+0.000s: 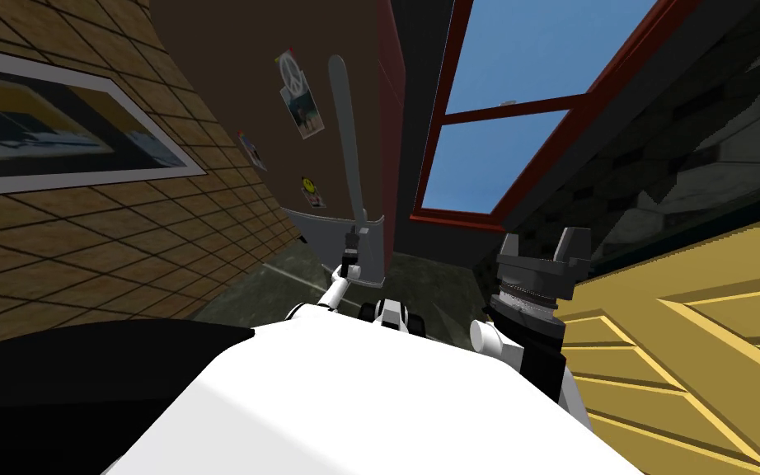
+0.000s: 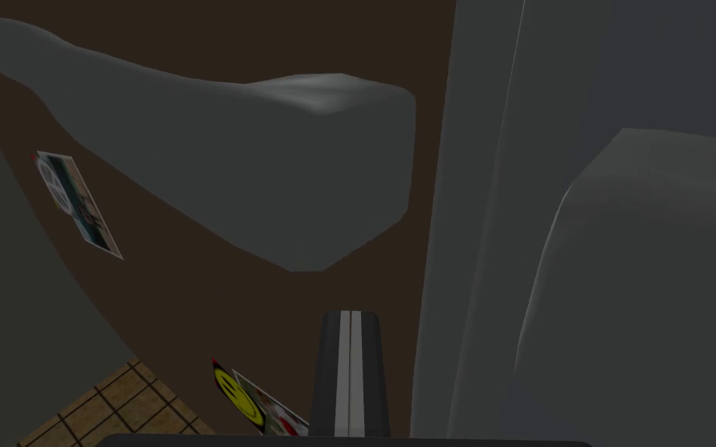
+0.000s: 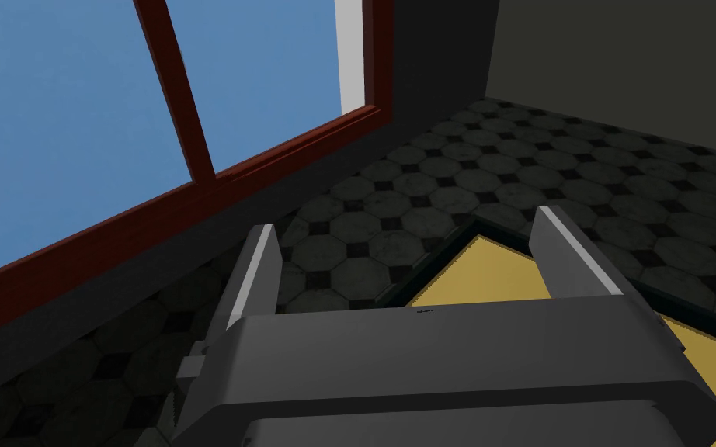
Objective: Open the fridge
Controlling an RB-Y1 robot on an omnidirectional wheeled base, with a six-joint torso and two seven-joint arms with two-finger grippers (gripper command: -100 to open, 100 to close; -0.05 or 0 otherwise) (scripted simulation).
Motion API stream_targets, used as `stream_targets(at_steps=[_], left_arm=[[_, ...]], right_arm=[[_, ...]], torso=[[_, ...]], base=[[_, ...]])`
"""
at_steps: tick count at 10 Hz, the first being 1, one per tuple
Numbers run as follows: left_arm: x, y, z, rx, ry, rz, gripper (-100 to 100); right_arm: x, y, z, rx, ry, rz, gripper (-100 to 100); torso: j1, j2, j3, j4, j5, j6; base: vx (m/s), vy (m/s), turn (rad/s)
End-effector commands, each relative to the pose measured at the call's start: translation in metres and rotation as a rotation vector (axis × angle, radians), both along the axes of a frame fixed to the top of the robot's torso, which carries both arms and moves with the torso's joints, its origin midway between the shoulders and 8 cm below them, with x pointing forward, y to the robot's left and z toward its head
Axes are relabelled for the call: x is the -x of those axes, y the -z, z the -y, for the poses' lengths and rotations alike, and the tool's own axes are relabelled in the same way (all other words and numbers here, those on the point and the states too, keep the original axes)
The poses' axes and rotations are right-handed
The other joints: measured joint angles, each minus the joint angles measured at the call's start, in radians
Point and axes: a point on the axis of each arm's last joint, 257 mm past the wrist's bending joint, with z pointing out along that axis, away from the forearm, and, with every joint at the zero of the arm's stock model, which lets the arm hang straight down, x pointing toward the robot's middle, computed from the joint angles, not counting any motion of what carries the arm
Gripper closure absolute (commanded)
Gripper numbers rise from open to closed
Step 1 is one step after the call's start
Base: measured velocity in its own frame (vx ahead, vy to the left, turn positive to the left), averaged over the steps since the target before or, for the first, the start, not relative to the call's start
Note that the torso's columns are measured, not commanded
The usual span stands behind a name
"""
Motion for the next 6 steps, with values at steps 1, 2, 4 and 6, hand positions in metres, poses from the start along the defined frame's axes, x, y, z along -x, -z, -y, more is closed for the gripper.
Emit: stream_targets(at_steps=[1, 2, 4, 6], left_arm=[[0.018, 0.011, -0.016, 0.008, -0.036, -0.024, 100], [0.026, 0.011, -0.02, 0.005, -0.044, -0.019, 100], [0.035, 0.009, -0.024, 0.001, -0.051, -0.011, 100], [0.053, 0.016, -0.04, 0.006, -0.085, -0.029, 100]], right_arm=[[0.0, 0.0, 0.0, 0.0, 0.0, 0.0, 0], [0.0, 0.0, 0.0, 0.0, 0.0, 0.0, 0], [0.0, 0.0, 0.0, 0.0, 0.0, 0.0, 0], [0.0, 0.0, 0.0, 0.0, 0.0, 0.0, 0]], torso=[[0.0, -0.003, -0.001, -0.001, 0.001, 0.006], [-0.001, -0.005, -0.003, -0.002, 0.001, 0.006], [0.001, 0.002, 0.001, 0.001, 0.0, 0.0], [0.001, 0.002, 0.002, 0.002, 0.001, 0.005]], base=[[0.045, -0.001, -0.162], [0.022, 0.001, -0.049], [0.013, -0.005, -0.004], [0.049, 0.006, -0.225]])
